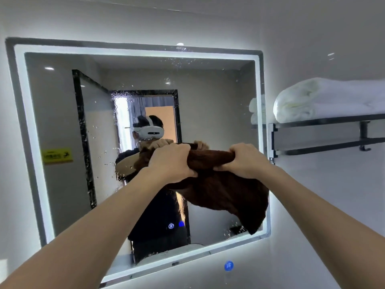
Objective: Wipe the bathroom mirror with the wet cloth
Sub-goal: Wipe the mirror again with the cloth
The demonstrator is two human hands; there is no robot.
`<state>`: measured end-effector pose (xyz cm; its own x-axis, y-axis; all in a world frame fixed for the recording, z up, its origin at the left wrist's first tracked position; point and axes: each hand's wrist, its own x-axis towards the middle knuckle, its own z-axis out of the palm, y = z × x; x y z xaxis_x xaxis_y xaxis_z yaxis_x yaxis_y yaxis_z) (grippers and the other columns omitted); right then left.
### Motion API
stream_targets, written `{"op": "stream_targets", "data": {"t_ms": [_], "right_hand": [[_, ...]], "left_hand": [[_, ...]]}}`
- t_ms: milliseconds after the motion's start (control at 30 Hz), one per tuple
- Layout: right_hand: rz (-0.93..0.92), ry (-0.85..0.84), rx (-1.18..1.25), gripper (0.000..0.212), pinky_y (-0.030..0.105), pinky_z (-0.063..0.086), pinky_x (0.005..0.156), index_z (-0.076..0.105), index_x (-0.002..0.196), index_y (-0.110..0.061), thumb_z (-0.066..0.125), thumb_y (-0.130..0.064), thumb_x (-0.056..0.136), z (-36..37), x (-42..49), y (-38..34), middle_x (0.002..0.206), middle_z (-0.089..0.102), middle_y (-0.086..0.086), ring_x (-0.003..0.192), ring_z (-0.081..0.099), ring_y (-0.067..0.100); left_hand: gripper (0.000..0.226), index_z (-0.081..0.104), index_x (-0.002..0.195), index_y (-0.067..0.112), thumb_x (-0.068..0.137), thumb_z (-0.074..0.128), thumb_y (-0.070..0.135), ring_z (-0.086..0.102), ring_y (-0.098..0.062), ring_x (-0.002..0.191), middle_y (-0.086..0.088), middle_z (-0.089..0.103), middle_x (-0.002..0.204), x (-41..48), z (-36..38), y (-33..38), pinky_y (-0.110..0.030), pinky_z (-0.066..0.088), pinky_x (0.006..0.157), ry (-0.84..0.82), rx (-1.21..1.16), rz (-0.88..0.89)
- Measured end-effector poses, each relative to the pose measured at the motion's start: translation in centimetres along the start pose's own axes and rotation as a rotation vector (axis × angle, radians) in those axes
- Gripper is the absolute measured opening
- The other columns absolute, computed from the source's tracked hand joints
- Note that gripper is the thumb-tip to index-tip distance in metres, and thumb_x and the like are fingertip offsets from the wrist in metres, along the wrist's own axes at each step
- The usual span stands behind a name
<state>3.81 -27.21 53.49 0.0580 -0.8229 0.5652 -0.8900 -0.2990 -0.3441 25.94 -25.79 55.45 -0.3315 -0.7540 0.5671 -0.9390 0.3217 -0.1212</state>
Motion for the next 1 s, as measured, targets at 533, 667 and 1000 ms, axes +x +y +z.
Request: {"op": "stream_targets", "data": {"t_ms": [533,667,1000], "right_hand": [[0.256,0.521,1.017,0.012,0.043,0.055,0.077,0.054,0.092,-0.023,0.048,-0.034,0.091,4.2,0.6,1.9,0.095,0.061,0.004,0.089,0.062,0.023],[0.14,0.521,1.367,0.021,0.037,0.062,0.085,0.06,0.121,-0.032,0.047,-0.036,0.105,2.7,3.0,2.2,0.112,0.07,0.003,0.101,0.071,0.019],[0.107,1.156,1.291,0.021,0.019,0.047,0.088,0.047,0.096,-0.032,0.069,-0.032,0.096,-3.5,11.7,4.4,0.106,0.045,-0.01,0.094,0.057,0.004]], "left_hand": [[0.02,0.065,0.101,0.019,0.086,0.076,0.015,0.062,-0.009,0.079,0.002,0.067,0.096,9.8,-3.8,10.8,-0.009,0.046,0.061,-0.004,-0.613,0.227],[0.015,0.07,0.103,0.022,0.09,0.073,0.016,0.063,-0.004,0.077,0.005,0.07,0.096,11.9,-5.4,13.1,-0.007,0.046,0.058,-0.038,-0.711,0.219],[0.04,0.071,0.117,0.013,0.098,0.046,-0.012,0.065,-0.013,0.06,-0.003,0.078,0.103,16.7,-9.0,12.8,-0.022,0.055,0.048,-0.301,-1.324,0.141]]}}
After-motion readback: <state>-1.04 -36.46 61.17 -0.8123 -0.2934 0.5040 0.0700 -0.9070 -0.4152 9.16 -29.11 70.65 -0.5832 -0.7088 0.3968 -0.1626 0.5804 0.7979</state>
